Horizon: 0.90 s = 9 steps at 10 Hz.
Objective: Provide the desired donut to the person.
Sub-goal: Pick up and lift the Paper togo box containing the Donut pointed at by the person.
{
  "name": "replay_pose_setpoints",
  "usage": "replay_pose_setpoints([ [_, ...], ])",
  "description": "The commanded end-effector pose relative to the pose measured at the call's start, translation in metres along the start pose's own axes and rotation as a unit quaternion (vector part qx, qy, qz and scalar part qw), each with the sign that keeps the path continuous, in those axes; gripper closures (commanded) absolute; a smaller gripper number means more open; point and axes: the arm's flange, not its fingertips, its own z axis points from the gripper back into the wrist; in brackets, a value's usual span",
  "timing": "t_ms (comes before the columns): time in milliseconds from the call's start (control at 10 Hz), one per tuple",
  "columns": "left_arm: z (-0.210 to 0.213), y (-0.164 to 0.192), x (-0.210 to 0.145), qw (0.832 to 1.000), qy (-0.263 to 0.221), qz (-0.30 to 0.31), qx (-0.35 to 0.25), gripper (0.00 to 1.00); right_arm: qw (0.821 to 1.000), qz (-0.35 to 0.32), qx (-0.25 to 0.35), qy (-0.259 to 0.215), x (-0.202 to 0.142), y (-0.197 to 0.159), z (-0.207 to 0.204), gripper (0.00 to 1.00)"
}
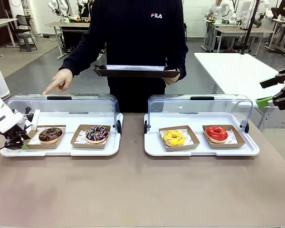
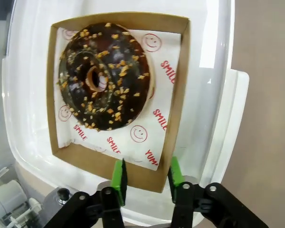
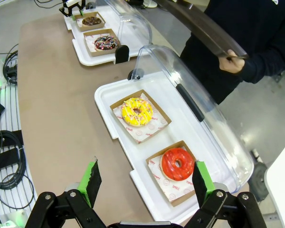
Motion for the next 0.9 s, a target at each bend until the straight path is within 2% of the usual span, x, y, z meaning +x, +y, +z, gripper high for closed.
replay_pose_setpoints([
  [0, 0.001, 0.003, 0.005, 1.000, 0.019, 0.003, -0.016, 0.96, 1.000, 0.003, 0.006, -0.008, 0.000, -0.001, -0.003, 0.00],
  [100, 0.000, 0.003, 0.005, 1.000, 0.016, 0.003, -0.018, 1.00, 1.000, 0.003, 0.006, -0.008, 0.000, -0.001, -0.003, 0.00],
  [600, 0.007, 0.000, 0.002, 1.000, 0.007, -0.004, -0.014, 1.00, 1.000, 0.003, 0.006, -0.008, 0.000, -0.001, -0.003, 0.00],
  [800, 0.018, -0.009, -0.001, 1.000, -0.021, -0.006, 0.007, 1.00, 1.000, 0.003, 0.006, -0.008, 0.000, -0.001, -0.003, 0.00],
])
